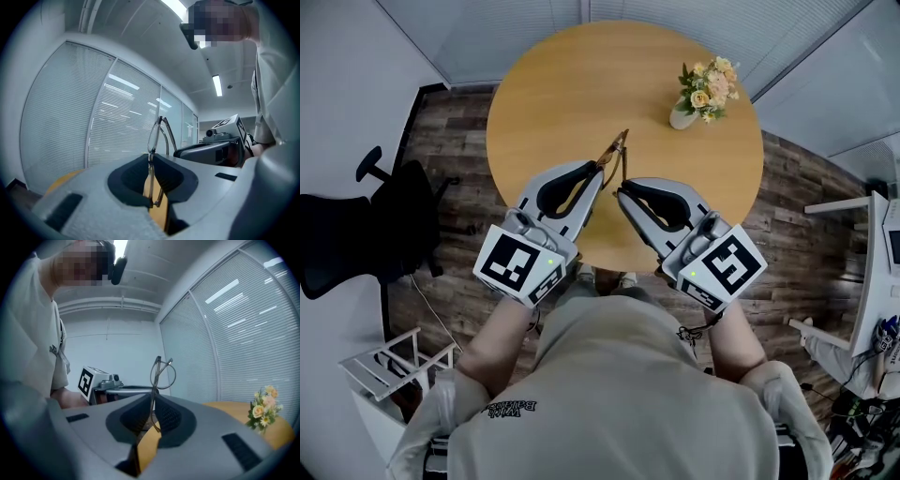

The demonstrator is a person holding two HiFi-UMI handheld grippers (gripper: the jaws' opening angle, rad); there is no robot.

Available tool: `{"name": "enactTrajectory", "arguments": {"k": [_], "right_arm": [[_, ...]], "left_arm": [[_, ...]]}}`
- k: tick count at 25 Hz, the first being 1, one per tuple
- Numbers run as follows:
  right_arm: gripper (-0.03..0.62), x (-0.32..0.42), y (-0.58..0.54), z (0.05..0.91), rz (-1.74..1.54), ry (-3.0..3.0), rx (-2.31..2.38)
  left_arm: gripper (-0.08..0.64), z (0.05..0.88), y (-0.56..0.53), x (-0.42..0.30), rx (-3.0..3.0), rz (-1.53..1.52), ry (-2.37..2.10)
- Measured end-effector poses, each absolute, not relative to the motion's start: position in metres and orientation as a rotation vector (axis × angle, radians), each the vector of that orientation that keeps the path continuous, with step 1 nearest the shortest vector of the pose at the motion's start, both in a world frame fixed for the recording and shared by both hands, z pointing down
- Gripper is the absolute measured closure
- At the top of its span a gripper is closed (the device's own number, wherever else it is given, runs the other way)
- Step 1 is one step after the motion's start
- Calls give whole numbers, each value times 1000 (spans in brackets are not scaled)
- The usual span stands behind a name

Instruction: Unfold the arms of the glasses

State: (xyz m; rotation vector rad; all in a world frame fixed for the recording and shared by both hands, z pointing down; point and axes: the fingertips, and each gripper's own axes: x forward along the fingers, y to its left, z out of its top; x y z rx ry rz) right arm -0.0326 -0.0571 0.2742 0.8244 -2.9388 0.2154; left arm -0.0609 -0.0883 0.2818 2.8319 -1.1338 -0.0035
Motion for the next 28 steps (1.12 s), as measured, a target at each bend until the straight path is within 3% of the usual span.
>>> {"name": "enactTrajectory", "arguments": {"k": [28], "right_arm": [[554, 19, -66, 216, -106, -2883, 902]], "left_arm": [[517, 294, -89, -64, 2883, 160, -1210]]}}
